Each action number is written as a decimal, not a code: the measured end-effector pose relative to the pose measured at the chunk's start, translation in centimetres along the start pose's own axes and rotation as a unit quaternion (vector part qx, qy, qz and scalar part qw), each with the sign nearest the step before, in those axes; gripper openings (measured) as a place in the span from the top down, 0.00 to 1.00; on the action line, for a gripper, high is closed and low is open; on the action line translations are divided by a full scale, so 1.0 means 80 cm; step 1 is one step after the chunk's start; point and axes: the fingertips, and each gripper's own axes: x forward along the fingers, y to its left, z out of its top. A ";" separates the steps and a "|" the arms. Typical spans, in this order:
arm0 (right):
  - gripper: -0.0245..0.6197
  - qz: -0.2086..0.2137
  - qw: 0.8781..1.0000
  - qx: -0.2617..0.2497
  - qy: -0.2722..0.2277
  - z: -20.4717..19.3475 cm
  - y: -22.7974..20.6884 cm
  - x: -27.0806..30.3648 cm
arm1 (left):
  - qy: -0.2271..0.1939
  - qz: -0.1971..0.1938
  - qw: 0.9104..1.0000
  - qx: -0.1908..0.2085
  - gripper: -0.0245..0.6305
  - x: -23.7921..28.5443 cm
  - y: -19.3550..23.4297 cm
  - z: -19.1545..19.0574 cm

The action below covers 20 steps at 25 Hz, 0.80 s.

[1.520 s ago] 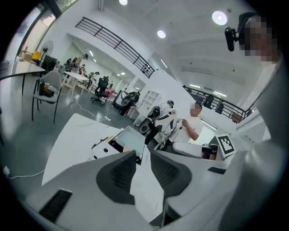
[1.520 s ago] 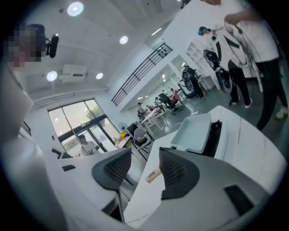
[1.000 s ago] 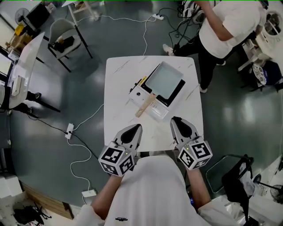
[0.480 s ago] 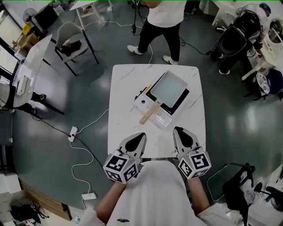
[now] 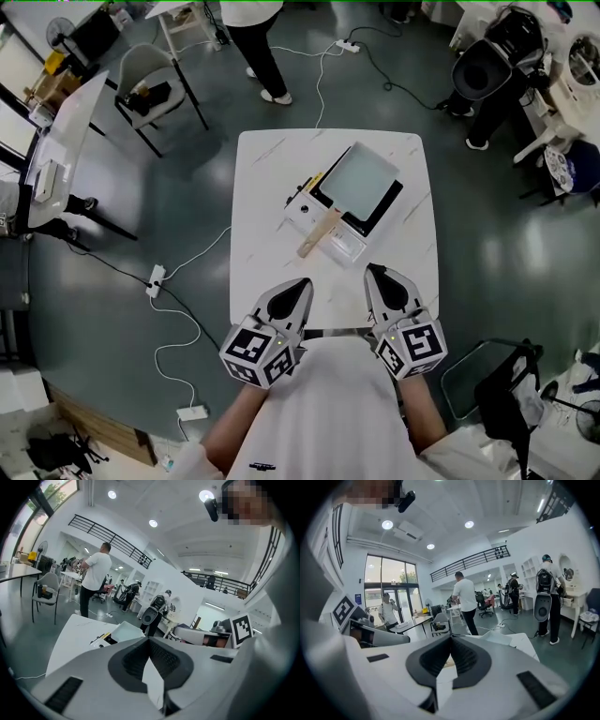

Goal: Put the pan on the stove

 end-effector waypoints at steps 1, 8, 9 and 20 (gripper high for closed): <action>0.95 -0.001 1.000 0.001 -0.001 0.001 0.000 0.000 | 0.001 -0.002 1.000 0.001 0.96 0.000 -0.001 0.000; 0.95 -0.012 1.000 0.000 -0.005 0.001 0.001 -0.008 | 0.000 -0.009 1.000 0.008 0.96 -0.002 -0.004 0.000; 0.95 -0.013 1.000 0.001 -0.005 0.001 0.002 -0.009 | -0.001 -0.010 1.000 0.008 0.96 -0.003 -0.004 0.001; 0.95 -0.022 1.000 -0.005 -0.013 0.002 0.006 -0.020 | 0.011 -0.016 1.000 0.011 0.96 -0.007 -0.011 -0.005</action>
